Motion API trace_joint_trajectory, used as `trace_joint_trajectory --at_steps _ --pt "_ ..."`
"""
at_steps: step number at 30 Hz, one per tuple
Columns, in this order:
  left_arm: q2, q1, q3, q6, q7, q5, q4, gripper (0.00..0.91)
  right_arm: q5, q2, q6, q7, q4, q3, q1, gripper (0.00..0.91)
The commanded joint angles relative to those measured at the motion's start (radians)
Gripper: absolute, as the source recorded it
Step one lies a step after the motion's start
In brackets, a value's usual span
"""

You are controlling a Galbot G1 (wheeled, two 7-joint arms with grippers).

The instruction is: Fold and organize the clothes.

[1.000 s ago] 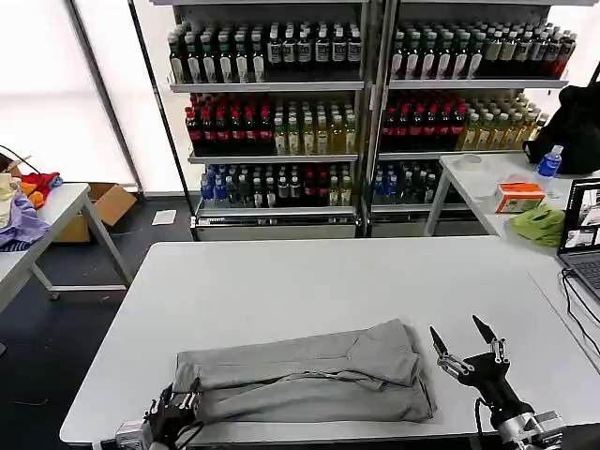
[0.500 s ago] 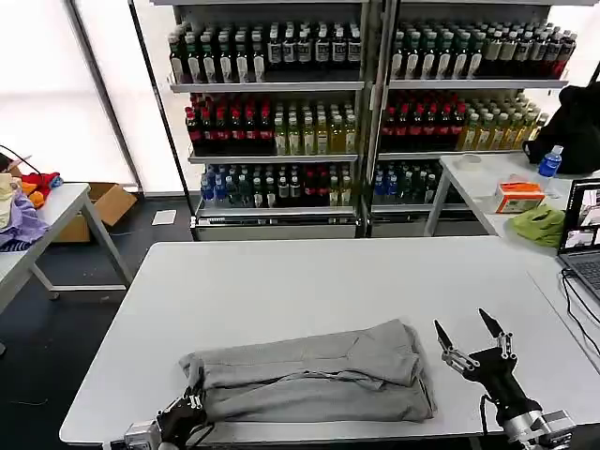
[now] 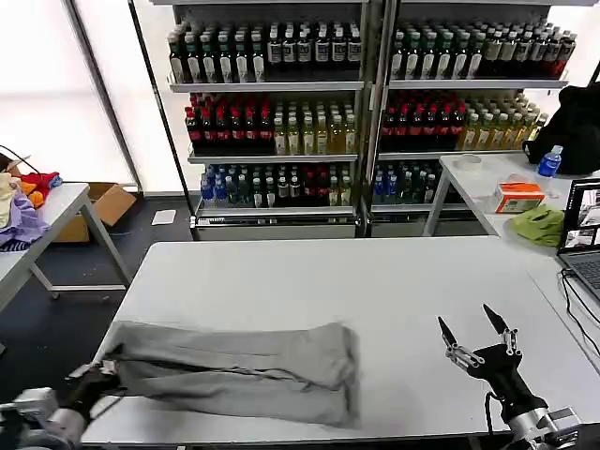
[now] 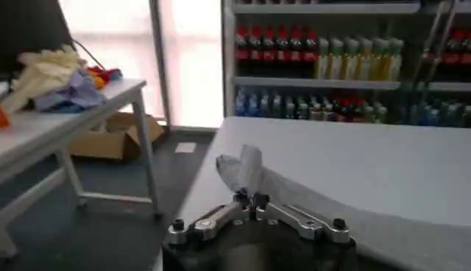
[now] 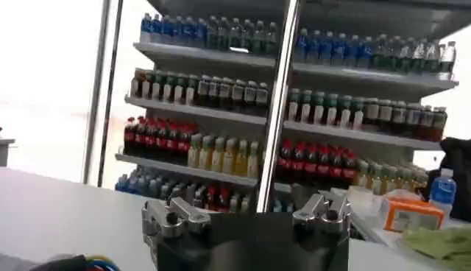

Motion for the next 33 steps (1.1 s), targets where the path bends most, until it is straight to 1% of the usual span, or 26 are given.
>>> trace_joint_trajectory --at_steps 1,2,3,4,5,7,8,10,11,13,14,15,17,19,20,25,27,28,29,33 --pt "0.286 -0.022 -0.364 0.045 0.145 -0.127 0.141 0.010 0.009 -0.003 -0.002 0.002 0.019 0.000 -0.006 0.907" --pt "0.285 -0.026 -0.351 0.045 0.143 -0.134 0.132 0.010 0.009 -0.003 -0.001 0.002 0.022 0.002 -0.007 0.907" --pt "0.279 -0.026 -0.329 0.046 0.141 -0.178 0.075 0.010 0.009 -0.003 -0.001 0.002 0.024 0.003 -0.008 0.907" --pt "0.271 -0.023 -0.310 0.047 0.130 -0.273 0.030 0.010 0.010 -0.001 -0.001 0.002 0.030 0.007 -0.010 0.907" --pt "0.252 -0.024 -0.271 0.047 0.114 -0.447 -0.033 0.010 0.010 0.001 -0.001 0.002 0.032 0.009 -0.011 0.907" --pt "0.214 -0.032 -0.203 0.047 0.105 -0.527 -0.096 0.010 0.014 0.005 0.003 0.002 0.032 0.010 -0.014 0.907" --pt "0.185 -0.029 -0.118 0.047 0.107 -0.531 -0.138 0.010 0.018 0.008 0.004 0.004 0.031 0.011 -0.018 0.907" --pt "0.150 -0.033 -0.020 0.047 0.099 -0.531 -0.176 0.010 0.017 0.011 0.009 0.002 0.026 0.013 -0.025 0.907" --pt "0.133 -0.033 0.071 0.046 0.101 -0.514 -0.191 0.010 0.017 0.010 0.013 0.002 0.027 0.015 -0.030 0.907" --pt "0.115 -0.045 0.196 0.045 0.091 -0.479 -0.210 0.010 0.016 0.011 0.017 0.001 0.027 0.020 -0.044 0.907" --pt "0.101 -0.062 0.281 0.043 0.075 -0.472 -0.213 0.010 0.015 0.012 0.018 0.001 0.026 0.024 -0.047 0.907" --pt "0.094 -0.069 0.318 0.038 0.076 -0.472 -0.212 0.010 0.015 0.013 0.018 0.001 0.026 0.027 -0.049 0.907" --pt "0.080 -0.087 0.437 0.012 0.092 -0.441 -0.173 0.010 0.015 0.014 0.022 0.000 0.023 0.029 -0.050 0.907" --pt "0.060 -0.106 0.500 -0.010 0.103 -0.393 -0.138 0.010 0.013 0.021 0.025 -0.002 0.020 0.035 -0.053 0.907" --pt "0.051 -0.123 0.529 -0.020 0.107 -0.378 -0.088 0.010 0.014 0.023 0.025 -0.002 0.021 0.035 -0.056 0.907" --pt "0.032 -0.148 0.603 -0.052 0.135 -0.297 0.017 0.010 0.013 0.044 0.039 -0.004 0.020 0.031 -0.077 0.907" --pt "0.007 -0.169 0.621 -0.053 0.152 -0.267 0.091 0.010 0.013 0.048 0.042 -0.004 0.018 0.029 -0.082 0.907" --pt "-0.002 -0.179 0.624 -0.052 0.148 -0.268 0.097 0.010 0.012 0.049 0.043 -0.005 0.019 0.028 -0.084 0.907" --pt "-0.028 -0.202 0.631 -0.052 0.129 -0.270 0.147 0.010 0.012 0.049 0.043 -0.005 0.020 0.027 -0.084 0.907" --pt "-0.062 -0.234 0.642 -0.050 0.120 -0.269 0.157 0.020 0.009 0.046 0.042 -0.007 0.021 0.022 -0.082 0.907"
